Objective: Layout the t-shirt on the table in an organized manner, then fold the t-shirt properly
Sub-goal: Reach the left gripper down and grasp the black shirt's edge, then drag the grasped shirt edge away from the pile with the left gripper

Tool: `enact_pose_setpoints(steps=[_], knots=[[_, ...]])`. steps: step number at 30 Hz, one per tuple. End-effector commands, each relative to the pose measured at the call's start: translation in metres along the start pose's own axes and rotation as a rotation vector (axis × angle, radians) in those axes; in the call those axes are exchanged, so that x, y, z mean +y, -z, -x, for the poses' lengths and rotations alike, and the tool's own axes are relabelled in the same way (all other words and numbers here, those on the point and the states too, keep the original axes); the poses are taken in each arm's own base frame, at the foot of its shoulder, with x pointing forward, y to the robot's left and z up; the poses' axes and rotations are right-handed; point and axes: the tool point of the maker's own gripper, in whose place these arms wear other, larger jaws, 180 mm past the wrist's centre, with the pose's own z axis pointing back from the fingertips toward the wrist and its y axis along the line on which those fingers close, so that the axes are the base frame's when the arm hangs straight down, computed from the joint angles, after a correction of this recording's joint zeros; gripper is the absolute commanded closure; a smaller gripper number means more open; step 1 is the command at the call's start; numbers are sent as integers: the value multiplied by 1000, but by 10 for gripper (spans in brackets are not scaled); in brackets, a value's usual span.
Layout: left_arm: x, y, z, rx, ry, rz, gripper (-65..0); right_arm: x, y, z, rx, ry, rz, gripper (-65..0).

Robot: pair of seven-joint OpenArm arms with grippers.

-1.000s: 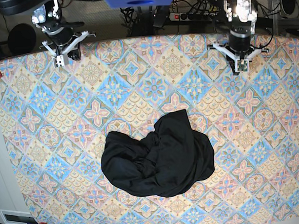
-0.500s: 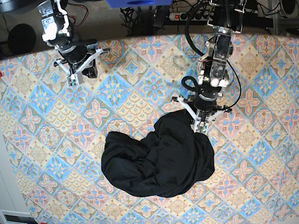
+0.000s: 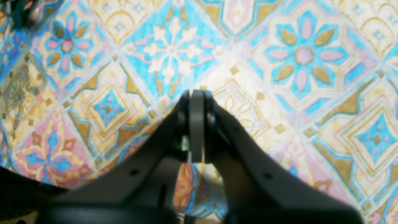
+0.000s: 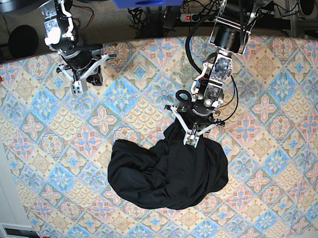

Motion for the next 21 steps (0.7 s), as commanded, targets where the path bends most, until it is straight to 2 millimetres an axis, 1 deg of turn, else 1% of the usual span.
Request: enact_pose_setpoints(steps=[1, 4, 6, 7, 8, 9, 11, 12, 13, 14, 15, 16, 17, 19, 21], knots=[[-3, 2, -7, 0, -30, 23, -252, 1, -3, -9, -35, -9, -8, 0], [-4, 9, -7, 21, -120, 74, -254, 1, -2, -9, -33, -9, -7, 0], [-6, 10, -8, 23, -146, 92, -239, 1, -2, -9, -33, -9, -7, 0], [-3, 10, -7, 25, -150, 91, -221, 1, -2, -9, -33, -9, -7, 0], [0, 9, -8, 23, -152, 87, -194, 1, -2, -9, -33, -9, -7, 0], [3, 9, -8, 22, -157, 83, -145, 1, -2, -9, -33, -9, -7, 0], [13, 8, -12, 5, -149, 65, -19, 1, -2, -9, -33, -9, -7, 0], [22, 5, -18, -12, -145, 50, 0, 1, -2, -9, -35, -10, -9, 0], [31, 1, -24, -34, -145, 35, 0, 1, -2, -9, -35, -10, -9, 0], [39, -6, -26, -51, -150, 23, -1, 1, -2, -9, -35, -10, -9, 0], [49, -16, -28, -81, -158, 7, -8, 2, -2, -10, -36, -10, -10, 0], [62, -27, -34, -114, -157, -14, 0, 3, -2, -10, -35, -11, -12, 0], [74, -41, -40, -155, -154, -36, 0, 7, -1, -8, -32, -13, -24, 0], [98, -70, -47, -220, -141, -85, 0, 16, 0, -5, -24, -17, -47, 0], [116, -93, -52, -265, -127, -126, 0, 23, 4, -15, -46, -27, -67, 0]])
